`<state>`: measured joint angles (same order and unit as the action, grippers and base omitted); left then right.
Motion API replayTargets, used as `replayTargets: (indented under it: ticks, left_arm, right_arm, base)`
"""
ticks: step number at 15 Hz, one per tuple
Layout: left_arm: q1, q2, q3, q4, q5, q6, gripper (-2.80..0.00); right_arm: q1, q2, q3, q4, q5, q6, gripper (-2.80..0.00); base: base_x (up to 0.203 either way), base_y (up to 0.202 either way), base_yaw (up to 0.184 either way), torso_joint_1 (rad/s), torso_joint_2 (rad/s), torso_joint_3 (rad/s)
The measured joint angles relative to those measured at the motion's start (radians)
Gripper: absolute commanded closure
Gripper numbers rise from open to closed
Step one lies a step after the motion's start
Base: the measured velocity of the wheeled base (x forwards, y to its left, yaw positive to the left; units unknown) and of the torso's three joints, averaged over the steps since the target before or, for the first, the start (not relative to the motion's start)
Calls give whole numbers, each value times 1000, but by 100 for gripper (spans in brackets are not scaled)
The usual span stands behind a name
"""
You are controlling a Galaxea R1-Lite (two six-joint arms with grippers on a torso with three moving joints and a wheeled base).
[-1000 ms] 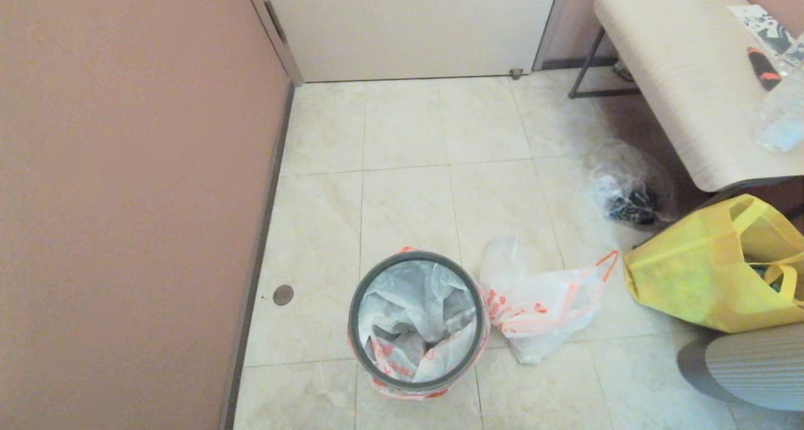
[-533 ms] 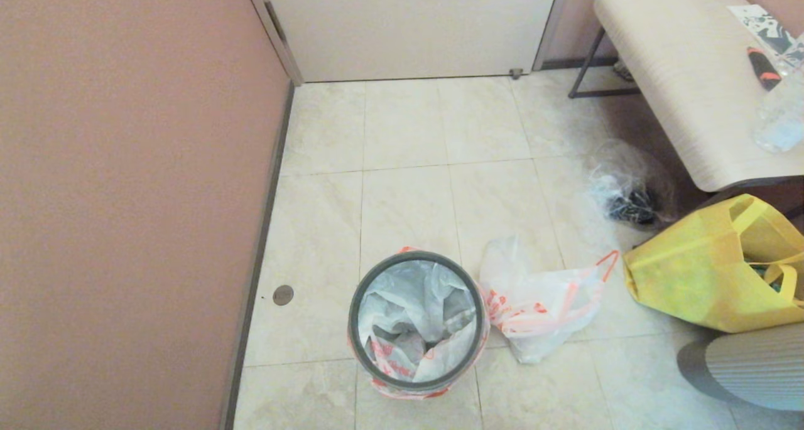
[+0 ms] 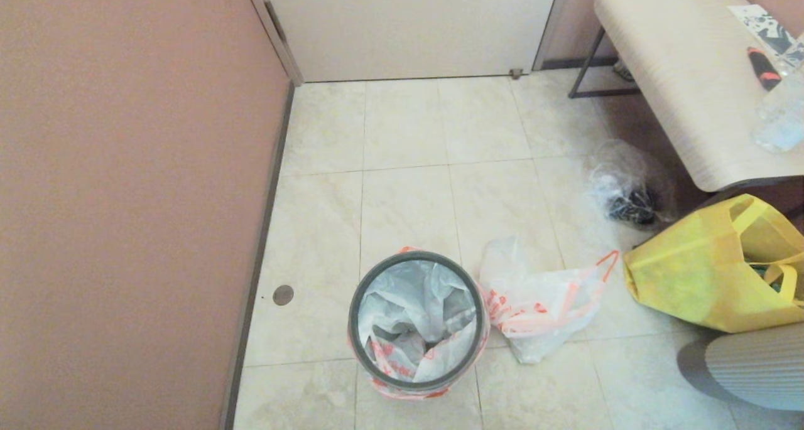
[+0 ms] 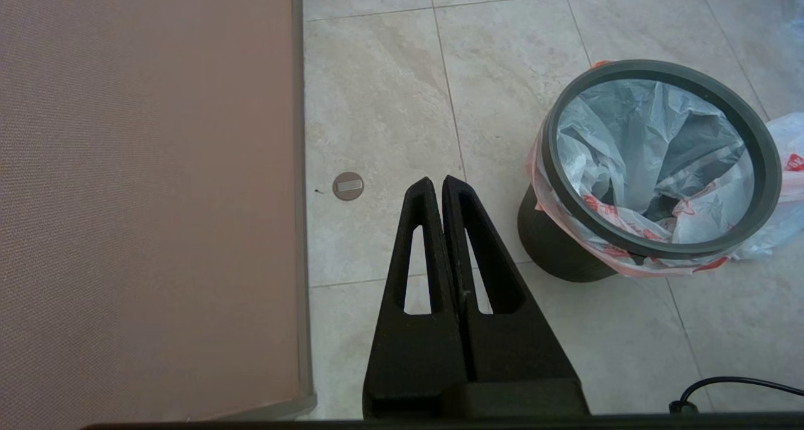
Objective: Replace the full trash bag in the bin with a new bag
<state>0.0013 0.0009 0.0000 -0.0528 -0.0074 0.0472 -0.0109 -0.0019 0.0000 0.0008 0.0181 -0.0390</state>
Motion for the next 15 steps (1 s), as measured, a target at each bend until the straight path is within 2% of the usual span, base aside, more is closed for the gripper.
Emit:
replayTargets:
  ticks: [15]
  left_arm:
    - [0, -1, 0, 0, 0, 0, 0]
  right_arm:
    - [0, 1, 0, 0, 0, 0, 0]
  base:
    - [0, 0, 0, 0, 0, 0]
